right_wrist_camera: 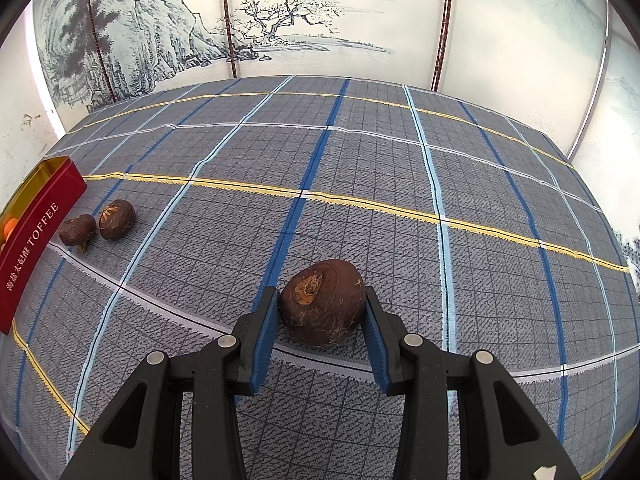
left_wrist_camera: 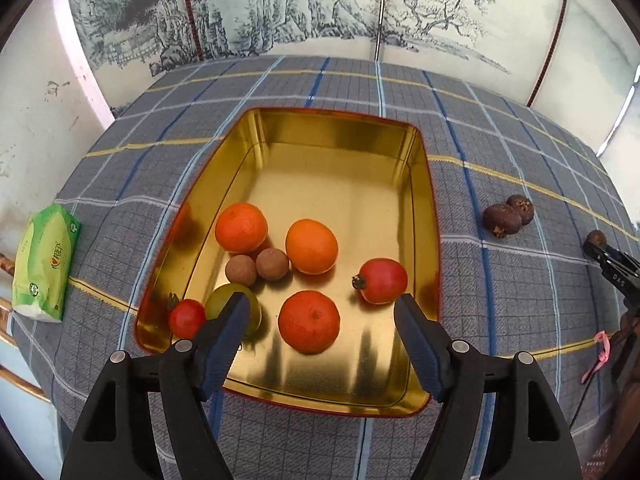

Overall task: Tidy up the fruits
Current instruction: 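Open the left gripper to release the tangerine in the tin, then carry the dark brown fruit with the right gripper over the tin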

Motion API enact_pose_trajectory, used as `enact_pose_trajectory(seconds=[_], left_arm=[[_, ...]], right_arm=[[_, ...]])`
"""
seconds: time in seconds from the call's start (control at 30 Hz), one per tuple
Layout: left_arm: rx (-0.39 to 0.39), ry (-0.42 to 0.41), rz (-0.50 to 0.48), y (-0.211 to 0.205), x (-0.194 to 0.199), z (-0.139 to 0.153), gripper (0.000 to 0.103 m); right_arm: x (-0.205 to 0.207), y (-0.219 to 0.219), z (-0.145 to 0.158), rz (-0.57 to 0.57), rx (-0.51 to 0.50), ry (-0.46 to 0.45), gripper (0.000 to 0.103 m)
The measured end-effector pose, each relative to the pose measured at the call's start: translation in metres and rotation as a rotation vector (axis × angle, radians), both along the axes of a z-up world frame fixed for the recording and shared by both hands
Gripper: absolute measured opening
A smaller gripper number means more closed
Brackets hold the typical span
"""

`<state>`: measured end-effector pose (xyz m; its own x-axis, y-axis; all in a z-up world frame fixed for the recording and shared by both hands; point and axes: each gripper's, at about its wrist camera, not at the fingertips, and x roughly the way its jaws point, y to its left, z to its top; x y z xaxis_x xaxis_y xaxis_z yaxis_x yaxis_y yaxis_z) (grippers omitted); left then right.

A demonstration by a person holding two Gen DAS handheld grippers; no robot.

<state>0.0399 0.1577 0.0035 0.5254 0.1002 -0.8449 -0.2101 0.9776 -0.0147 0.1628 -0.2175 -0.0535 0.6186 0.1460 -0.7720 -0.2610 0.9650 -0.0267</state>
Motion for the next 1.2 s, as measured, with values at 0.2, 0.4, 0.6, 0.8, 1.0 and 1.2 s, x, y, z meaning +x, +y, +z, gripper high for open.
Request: enact_pose_trajectory(seconds=[0.2,0.4,0.6,0.8,1.0,1.2], left_arm=[[0.061,-0.099,0.037,-0.001,-0.011,0.016,0.079],[0.057,-0.114,0.049,0.003,-0.018,0.019,0.079],[0.059,-0.098,0.049,0.003,-0.023,0.014,0.08],[0.047,-0.097,0.062,0.007,-0.03,0.013,0.081],[0.038,-0.102,0.052,0.008,-0.039,0.015,0.09],[0.021,-0.112,0.058,0.013,-0.046,0.015,0.093]], right_arm=[[0.0,0.0,0.0,0.0,-0.001,0.0,0.038],[0.0,0.0,0.0,0.0,-0.002,0.0,0.038],[0.002,-0.001,-0.001,-0.005,-0.001,-0.001,0.038],[0.003,-0.001,0.0,-0.021,-0.002,-0.003,0.037],[0.002,0.0,0.001,-0.05,-0.009,-0.004,0.036],[-0.002,0.001,0.005,-0.091,-0.007,0.001,0.036]])
